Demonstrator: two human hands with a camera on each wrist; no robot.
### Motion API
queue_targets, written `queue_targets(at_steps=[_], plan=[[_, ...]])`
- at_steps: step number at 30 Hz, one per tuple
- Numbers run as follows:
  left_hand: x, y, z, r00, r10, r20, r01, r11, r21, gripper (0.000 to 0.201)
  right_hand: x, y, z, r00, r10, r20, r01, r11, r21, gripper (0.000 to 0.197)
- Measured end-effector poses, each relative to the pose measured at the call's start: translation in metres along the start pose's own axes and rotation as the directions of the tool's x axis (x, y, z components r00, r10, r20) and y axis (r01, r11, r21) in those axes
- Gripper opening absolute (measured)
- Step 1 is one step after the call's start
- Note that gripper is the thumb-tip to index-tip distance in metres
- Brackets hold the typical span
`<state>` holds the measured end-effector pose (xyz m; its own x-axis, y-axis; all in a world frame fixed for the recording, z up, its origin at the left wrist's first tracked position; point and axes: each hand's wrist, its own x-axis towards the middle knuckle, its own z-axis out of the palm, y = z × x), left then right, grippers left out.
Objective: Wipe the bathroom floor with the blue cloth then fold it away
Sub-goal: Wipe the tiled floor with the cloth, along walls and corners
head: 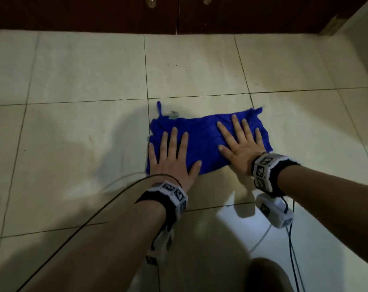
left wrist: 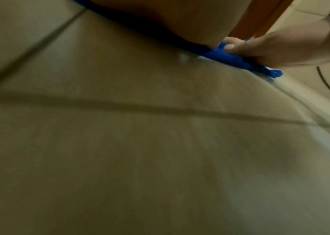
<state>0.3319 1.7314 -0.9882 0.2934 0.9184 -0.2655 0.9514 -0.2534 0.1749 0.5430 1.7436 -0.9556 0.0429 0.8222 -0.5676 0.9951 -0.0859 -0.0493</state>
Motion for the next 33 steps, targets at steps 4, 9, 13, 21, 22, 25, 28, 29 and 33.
queue_targets(at_steps=[4, 9, 13, 21, 22, 25, 28, 29, 33], plan=[[-0.044, 0.009, 0.018, 0.999, 0.049, -0.024, -0.050, 0.998, -0.043, 0.085, -0.057, -0.010, 0.030, 0.995, 0.081, 0.061, -0.081, 0.997, -0.005, 0.067], [-0.104, 0.010, 0.032, 0.987, 0.156, -0.026, -0.157, 0.986, -0.047, 0.080, -0.109, -0.030, 0.065, 0.981, 0.162, 0.112, -0.162, 0.987, -0.007, 0.071], [-0.133, 0.014, 0.041, 0.988, 0.156, 0.011, -0.155, 0.984, -0.087, 0.080, -0.109, -0.034, 0.070, 0.983, 0.163, 0.080, -0.164, 0.986, 0.014, 0.069], [-0.118, 0.030, 0.039, 0.994, 0.096, 0.044, -0.092, 0.991, -0.101, 0.085, -0.109, -0.036, 0.069, 0.981, 0.174, 0.084, -0.178, 0.983, 0.047, 0.069], [-0.115, 0.032, 0.038, 0.994, 0.105, 0.042, -0.100, 0.990, -0.100, 0.084, -0.108, -0.038, 0.069, 0.980, 0.183, 0.080, -0.188, 0.980, 0.061, 0.068], [-0.098, 0.037, 0.037, 0.992, 0.119, 0.037, -0.116, 0.990, -0.078, 0.082, -0.101, -0.042, 0.067, 0.973, 0.220, 0.068, -0.225, 0.971, 0.081, 0.065], [-0.079, 0.042, 0.036, 0.994, 0.107, 0.017, -0.105, 0.992, -0.068, 0.082, -0.087, -0.045, 0.060, 0.968, 0.242, 0.067, -0.248, 0.962, 0.113, 0.070], [-0.074, 0.043, 0.036, 0.995, 0.101, 0.012, -0.100, 0.993, -0.069, 0.081, -0.081, -0.045, 0.057, 0.968, 0.241, 0.064, -0.248, 0.960, 0.127, 0.071], [-0.056, 0.044, 0.033, 0.995, 0.095, -0.017, -0.096, 0.994, -0.055, 0.076, -0.064, -0.044, 0.049, 0.973, 0.230, 0.023, -0.231, 0.961, 0.150, 0.072]])
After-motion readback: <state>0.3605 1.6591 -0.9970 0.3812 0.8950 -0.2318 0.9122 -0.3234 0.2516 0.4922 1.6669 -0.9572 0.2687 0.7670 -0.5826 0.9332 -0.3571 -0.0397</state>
